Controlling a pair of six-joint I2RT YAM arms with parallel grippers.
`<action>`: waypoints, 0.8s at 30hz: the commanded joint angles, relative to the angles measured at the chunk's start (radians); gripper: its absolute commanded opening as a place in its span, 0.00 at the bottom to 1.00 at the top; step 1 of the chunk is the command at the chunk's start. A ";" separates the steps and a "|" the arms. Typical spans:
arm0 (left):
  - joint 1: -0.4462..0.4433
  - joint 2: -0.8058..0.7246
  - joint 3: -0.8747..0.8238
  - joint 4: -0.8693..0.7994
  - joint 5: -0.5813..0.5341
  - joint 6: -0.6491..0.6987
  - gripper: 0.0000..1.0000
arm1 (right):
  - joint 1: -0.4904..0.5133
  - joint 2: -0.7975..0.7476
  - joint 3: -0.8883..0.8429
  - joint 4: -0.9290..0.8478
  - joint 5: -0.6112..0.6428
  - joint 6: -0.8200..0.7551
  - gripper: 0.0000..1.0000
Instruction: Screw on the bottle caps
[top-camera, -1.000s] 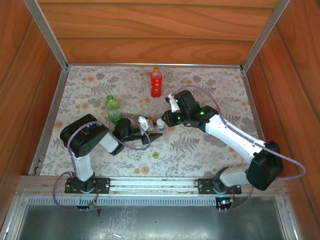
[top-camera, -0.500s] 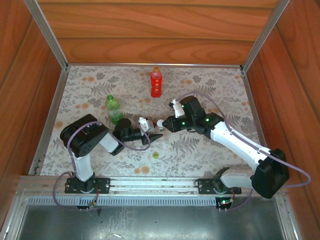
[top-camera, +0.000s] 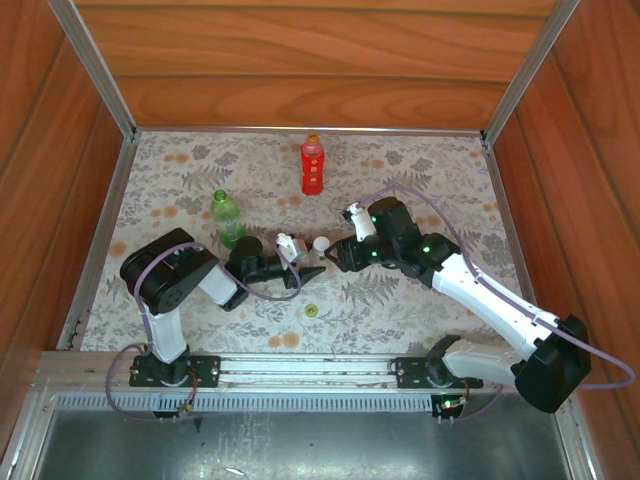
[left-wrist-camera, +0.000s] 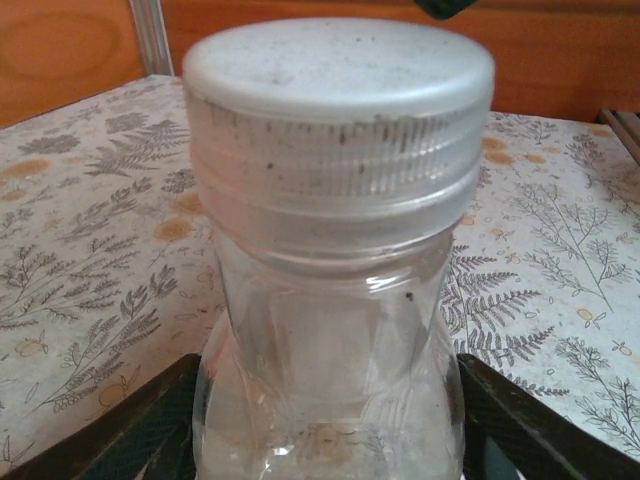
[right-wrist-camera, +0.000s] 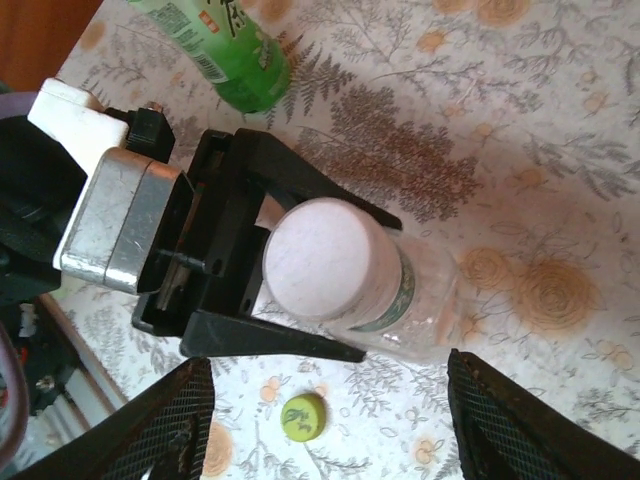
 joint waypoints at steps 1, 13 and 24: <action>0.002 0.014 0.013 0.001 -0.019 0.007 0.71 | 0.005 -0.004 0.005 0.016 0.042 -0.042 0.67; -0.024 0.054 0.048 0.002 -0.035 0.009 0.81 | 0.006 -0.020 -0.025 0.011 0.073 -0.029 0.68; -0.025 0.067 0.060 0.001 0.007 0.010 0.73 | 0.005 -0.028 -0.033 0.001 0.101 -0.026 0.68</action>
